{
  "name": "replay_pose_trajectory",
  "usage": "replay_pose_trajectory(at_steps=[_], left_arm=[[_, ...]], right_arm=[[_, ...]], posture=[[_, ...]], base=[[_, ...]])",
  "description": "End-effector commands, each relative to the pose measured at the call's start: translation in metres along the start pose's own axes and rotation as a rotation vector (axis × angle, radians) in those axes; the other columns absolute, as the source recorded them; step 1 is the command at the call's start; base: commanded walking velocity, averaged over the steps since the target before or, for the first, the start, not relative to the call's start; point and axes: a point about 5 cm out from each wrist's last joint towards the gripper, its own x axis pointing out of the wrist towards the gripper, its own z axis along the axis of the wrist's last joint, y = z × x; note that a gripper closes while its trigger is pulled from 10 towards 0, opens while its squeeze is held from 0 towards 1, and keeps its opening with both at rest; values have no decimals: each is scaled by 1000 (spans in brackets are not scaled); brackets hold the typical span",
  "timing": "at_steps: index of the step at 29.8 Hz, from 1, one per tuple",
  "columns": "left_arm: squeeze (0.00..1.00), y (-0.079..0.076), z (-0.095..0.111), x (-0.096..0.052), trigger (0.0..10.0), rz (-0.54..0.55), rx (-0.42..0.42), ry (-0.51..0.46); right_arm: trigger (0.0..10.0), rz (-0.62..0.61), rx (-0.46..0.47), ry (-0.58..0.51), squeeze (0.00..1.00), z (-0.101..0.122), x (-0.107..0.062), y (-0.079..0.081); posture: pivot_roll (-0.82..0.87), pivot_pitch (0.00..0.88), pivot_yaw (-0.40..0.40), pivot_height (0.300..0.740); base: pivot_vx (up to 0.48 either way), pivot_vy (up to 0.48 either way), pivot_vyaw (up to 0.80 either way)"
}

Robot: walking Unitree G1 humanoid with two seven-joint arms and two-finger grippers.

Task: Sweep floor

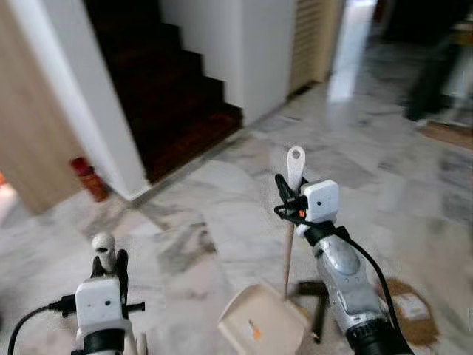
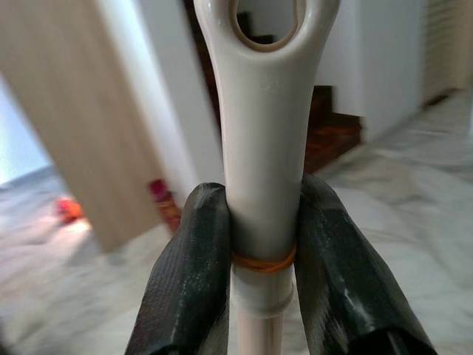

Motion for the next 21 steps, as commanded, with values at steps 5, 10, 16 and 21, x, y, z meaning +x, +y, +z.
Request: replay_pose_trajectory(at_steps=[5,10,16,21], left_arm=[[0,1,5,4,10000,3,4,-41],[0,1,4,5,10000,-1,2,-43],[0,0,5,6,10000,1,1,-48],[0,1,4,6,10000,11,3,-45]], right_arm=[[10000,1,-10,-50,0,11,6,2],[10000,-6,-17,-46,0,10,4,0],[10000,-8,-24,-36,0,8,4,0],[10000,-6,-24,-28,0,6,2,1]], posture=[[-63,0,81,740],[-69,0,83,740],[-70,0,73,740],[-74,0,69,740]], base=[[0,0,-738],[0,0,-738],[0,0,-740],[0,0,-738]])
